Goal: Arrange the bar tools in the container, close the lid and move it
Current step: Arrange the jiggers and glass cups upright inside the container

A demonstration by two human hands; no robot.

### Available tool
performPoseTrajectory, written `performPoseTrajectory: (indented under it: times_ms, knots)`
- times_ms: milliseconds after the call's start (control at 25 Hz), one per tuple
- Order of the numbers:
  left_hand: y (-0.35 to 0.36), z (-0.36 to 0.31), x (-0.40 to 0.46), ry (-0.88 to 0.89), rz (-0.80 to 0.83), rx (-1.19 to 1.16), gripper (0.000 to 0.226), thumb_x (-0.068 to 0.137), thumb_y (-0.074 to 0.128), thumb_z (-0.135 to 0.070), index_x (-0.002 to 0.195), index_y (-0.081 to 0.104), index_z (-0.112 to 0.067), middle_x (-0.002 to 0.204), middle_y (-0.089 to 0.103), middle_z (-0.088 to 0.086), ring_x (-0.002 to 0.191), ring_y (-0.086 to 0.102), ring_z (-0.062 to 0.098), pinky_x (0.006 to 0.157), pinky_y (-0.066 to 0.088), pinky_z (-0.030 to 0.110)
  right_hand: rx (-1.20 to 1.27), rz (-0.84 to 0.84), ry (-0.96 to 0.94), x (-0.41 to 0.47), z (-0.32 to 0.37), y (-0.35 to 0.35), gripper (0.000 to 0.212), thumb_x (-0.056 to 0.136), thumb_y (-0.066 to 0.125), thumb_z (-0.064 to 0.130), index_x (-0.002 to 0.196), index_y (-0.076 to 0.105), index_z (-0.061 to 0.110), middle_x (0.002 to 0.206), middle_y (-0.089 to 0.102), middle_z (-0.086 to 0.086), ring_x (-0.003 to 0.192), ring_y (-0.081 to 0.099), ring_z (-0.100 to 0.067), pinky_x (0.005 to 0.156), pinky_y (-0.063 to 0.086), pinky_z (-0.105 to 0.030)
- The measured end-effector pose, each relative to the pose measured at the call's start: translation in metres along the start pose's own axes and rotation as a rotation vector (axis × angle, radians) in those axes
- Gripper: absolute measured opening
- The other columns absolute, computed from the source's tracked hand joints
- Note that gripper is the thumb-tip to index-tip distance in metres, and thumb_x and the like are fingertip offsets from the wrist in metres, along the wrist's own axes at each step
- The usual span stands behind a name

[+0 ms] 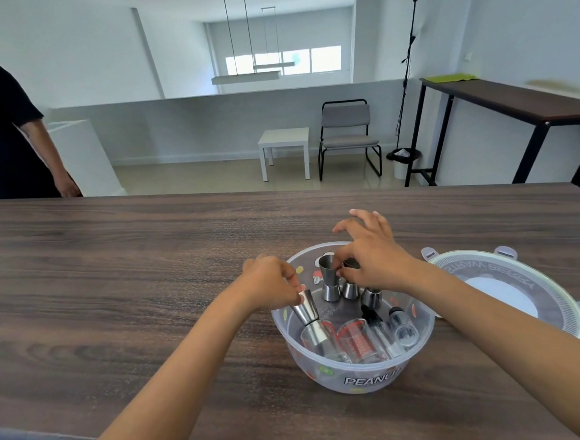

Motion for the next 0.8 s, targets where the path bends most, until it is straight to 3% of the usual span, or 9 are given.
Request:
performPoseTrajectory:
  times_ms: [200, 320, 400, 480, 560, 600, 680, 800]
  knots:
    - [-0.005, -0.009, 0.009, 0.067, -0.149, 0.006, 0.003, 0.077, 0.067, -0.026, 0.078, 0.065, -0.027, 0.124, 0.046, 0.006, 0.127, 0.030, 0.028, 0.104, 0.028, 0.039, 0.008, 0.035, 0.014, -0.005, -0.006, 0.002, 0.020, 0.082, 0.060, 0.037, 0.100, 0.068, 0.032, 0.145, 0.033, -0.001, 0.143, 0.001, -0.028, 0.115, -0.006, -0.051]
    - [-0.008, -0.016, 0.011, 0.117, -0.269, 0.033, 0.006, 0.077, 0.066, -0.021, 0.083, 0.069, -0.021, 0.131, 0.041, 0.006, 0.131, 0.026, 0.027, 0.106, 0.026, 0.041, 0.092, -0.005, 0.023, -0.014, -0.010, -0.005, 0.032, 0.081, 0.063, 0.034, 0.113, 0.064, 0.029, 0.138, 0.039, -0.001, 0.138, 0.013, -0.026, 0.115, 0.012, -0.043]
    - [-0.009, -0.022, 0.010, 0.168, -0.332, 0.060, 0.005, 0.078, 0.064, -0.021, 0.081, 0.068, -0.019, 0.135, 0.039, 0.007, 0.133, 0.023, 0.026, 0.108, 0.024, 0.042, 0.220, -0.074, 0.028, -0.024, -0.013, -0.017, 0.028, 0.080, 0.066, 0.027, 0.109, 0.065, 0.023, 0.120, 0.048, -0.001, 0.122, 0.032, -0.020, 0.101, 0.028, -0.027]
    - [-0.008, -0.028, 0.010, 0.213, -0.364, 0.087, 0.005, 0.079, 0.063, -0.021, 0.080, 0.067, -0.019, 0.138, 0.038, 0.008, 0.135, 0.022, 0.025, 0.109, 0.022, 0.043, 0.313, -0.036, 0.022, -0.035, -0.015, -0.021, 0.017, 0.080, 0.066, 0.020, 0.097, 0.068, 0.019, 0.102, 0.057, 0.000, 0.099, 0.048, -0.013, 0.081, 0.034, -0.016]
    - [-0.007, -0.032, 0.012, 0.240, -0.376, 0.127, 0.008, 0.080, 0.062, -0.021, 0.083, 0.068, -0.018, 0.139, 0.037, 0.008, 0.135, 0.021, 0.025, 0.109, 0.022, 0.043, 0.365, 0.110, 0.028, -0.046, -0.013, -0.018, 0.012, 0.081, 0.064, 0.016, 0.091, 0.071, 0.018, 0.094, 0.067, 0.000, 0.083, 0.058, -0.009, 0.071, 0.043, -0.014]
    - [-0.006, -0.034, 0.013, 0.249, -0.381, 0.146, 0.009, 0.080, 0.061, -0.021, 0.085, 0.068, -0.018, 0.139, 0.037, 0.008, 0.136, 0.021, 0.025, 0.110, 0.021, 0.043, 0.373, 0.180, 0.037, -0.051, -0.012, -0.016, 0.014, 0.082, 0.063, 0.014, 0.091, 0.072, 0.018, 0.094, 0.070, 0.000, 0.083, 0.062, -0.009, 0.074, 0.049, -0.017]
    - [-0.004, -0.038, 0.014, 0.263, -0.384, 0.190, 0.009, 0.080, 0.061, -0.020, 0.085, 0.069, -0.019, 0.139, 0.037, 0.008, 0.136, 0.020, 0.026, 0.110, 0.020, 0.044, 0.315, 0.243, 0.041, -0.057, -0.010, -0.017, 0.018, 0.082, 0.060, 0.012, 0.093, 0.074, 0.017, 0.098, 0.072, 0.001, 0.089, 0.064, -0.011, 0.080, 0.049, -0.020]
    - [0.001, -0.040, 0.015, 0.270, -0.378, 0.226, 0.010, 0.079, 0.061, -0.020, 0.085, 0.069, -0.019, 0.140, 0.037, 0.008, 0.136, 0.020, 0.028, 0.110, 0.020, 0.043, 0.153, 0.236, 0.025, -0.059, -0.009, -0.023, 0.023, 0.082, 0.057, 0.012, 0.096, 0.075, 0.015, 0.101, 0.072, -0.002, 0.097, 0.062, -0.016, 0.075, 0.038, -0.016]
Point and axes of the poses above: each hand's wrist, its own x-axis towards the middle knuckle, its own y-axis out of the palm, z = x × y, the point moved 7 cm from there along x, towards the middle knuckle
